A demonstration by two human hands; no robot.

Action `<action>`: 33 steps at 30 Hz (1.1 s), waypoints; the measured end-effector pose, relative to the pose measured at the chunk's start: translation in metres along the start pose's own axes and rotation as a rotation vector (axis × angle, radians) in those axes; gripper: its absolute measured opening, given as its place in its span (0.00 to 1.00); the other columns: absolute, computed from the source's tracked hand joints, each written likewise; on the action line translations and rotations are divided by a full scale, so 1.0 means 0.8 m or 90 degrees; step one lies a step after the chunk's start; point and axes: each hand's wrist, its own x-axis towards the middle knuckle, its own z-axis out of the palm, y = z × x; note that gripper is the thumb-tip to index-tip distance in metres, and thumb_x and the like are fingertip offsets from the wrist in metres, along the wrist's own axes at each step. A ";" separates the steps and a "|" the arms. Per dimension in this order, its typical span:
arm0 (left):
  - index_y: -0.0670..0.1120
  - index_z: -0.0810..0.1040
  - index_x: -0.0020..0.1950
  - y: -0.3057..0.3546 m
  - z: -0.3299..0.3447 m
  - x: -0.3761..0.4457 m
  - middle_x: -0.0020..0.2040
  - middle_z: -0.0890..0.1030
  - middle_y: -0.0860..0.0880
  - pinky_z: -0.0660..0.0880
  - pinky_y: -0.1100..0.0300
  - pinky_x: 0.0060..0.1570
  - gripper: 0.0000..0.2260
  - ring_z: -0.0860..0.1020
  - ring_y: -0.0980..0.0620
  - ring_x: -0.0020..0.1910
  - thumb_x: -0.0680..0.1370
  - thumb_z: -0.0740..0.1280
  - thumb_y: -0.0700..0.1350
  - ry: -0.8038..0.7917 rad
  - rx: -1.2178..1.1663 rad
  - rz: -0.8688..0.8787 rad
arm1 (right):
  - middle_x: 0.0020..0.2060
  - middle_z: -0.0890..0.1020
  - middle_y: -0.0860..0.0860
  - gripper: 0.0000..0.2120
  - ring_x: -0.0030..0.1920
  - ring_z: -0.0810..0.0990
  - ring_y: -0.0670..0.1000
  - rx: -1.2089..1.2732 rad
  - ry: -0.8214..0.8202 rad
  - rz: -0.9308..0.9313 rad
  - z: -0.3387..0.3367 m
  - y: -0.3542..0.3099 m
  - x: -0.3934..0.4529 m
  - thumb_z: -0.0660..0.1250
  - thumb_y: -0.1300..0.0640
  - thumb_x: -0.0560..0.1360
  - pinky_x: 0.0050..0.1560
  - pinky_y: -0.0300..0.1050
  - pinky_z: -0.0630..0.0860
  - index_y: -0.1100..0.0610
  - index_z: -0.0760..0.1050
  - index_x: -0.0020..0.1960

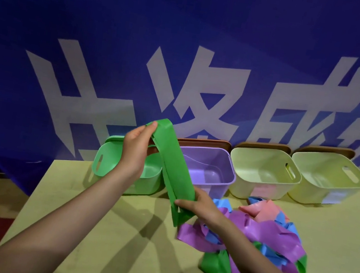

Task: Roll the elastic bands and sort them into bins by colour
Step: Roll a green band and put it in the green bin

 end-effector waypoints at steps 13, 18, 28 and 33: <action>0.46 0.80 0.48 0.008 -0.032 0.029 0.42 0.81 0.49 0.78 0.59 0.41 0.06 0.80 0.53 0.41 0.80 0.63 0.44 0.074 -0.085 -0.001 | 0.43 0.80 0.56 0.13 0.36 0.79 0.49 0.031 0.043 0.095 -0.026 0.020 -0.007 0.71 0.62 0.74 0.31 0.35 0.74 0.65 0.76 0.57; 0.45 0.79 0.49 -0.004 -0.049 0.041 0.44 0.81 0.47 0.78 0.59 0.41 0.05 0.80 0.52 0.43 0.80 0.64 0.43 0.104 -0.096 -0.030 | 0.41 0.80 0.59 0.10 0.33 0.81 0.48 0.232 0.040 0.105 -0.032 0.019 -0.006 0.69 0.66 0.74 0.34 0.35 0.78 0.68 0.75 0.54; 0.45 0.77 0.46 -0.035 -0.078 0.060 0.45 0.79 0.47 0.78 0.58 0.40 0.05 0.79 0.50 0.45 0.80 0.64 0.42 0.183 -0.114 -0.105 | 0.51 0.84 0.56 0.27 0.50 0.84 0.53 0.519 -0.104 0.038 -0.035 0.003 -0.008 0.84 0.53 0.51 0.45 0.43 0.80 0.60 0.85 0.48; 0.45 0.76 0.46 -0.034 -0.078 0.063 0.45 0.80 0.47 0.79 0.58 0.43 0.05 0.79 0.51 0.45 0.80 0.63 0.42 0.175 -0.125 -0.122 | 0.44 0.84 0.55 0.17 0.45 0.82 0.53 0.357 -0.044 0.024 -0.038 0.005 -0.004 0.74 0.52 0.62 0.46 0.44 0.77 0.61 0.82 0.47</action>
